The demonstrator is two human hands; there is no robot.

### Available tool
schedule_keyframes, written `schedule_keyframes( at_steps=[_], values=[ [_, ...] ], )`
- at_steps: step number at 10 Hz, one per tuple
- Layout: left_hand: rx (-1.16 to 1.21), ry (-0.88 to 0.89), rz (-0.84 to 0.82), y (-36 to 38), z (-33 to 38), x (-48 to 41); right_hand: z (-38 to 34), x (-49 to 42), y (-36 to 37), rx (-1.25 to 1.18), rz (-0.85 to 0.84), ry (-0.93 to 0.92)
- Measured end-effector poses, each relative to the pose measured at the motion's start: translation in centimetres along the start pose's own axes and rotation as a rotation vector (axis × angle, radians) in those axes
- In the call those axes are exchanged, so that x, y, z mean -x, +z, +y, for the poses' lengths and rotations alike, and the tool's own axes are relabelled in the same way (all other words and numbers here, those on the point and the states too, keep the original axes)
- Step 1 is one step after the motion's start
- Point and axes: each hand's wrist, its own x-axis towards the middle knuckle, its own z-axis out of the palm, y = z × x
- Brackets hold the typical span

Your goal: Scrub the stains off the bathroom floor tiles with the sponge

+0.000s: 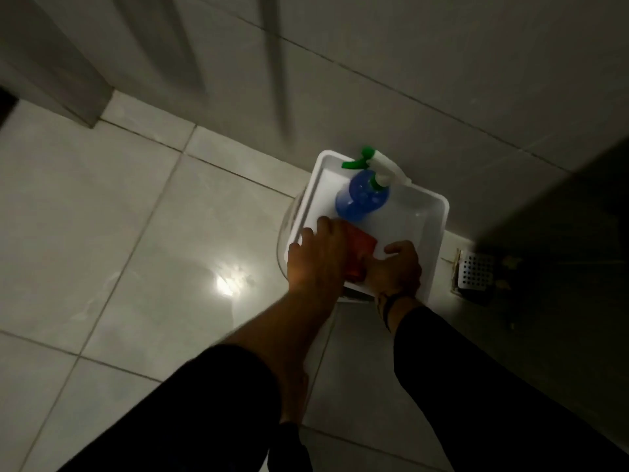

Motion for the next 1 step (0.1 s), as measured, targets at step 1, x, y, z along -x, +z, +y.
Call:
schedule_keyframes(
  at_steps=[1],
  values=[
    [0.048,-0.031,0.075,-1.79,-1.46,4.82,-1.33,4.63,-2.45,-0.078,0.041,-0.045]
  ],
)
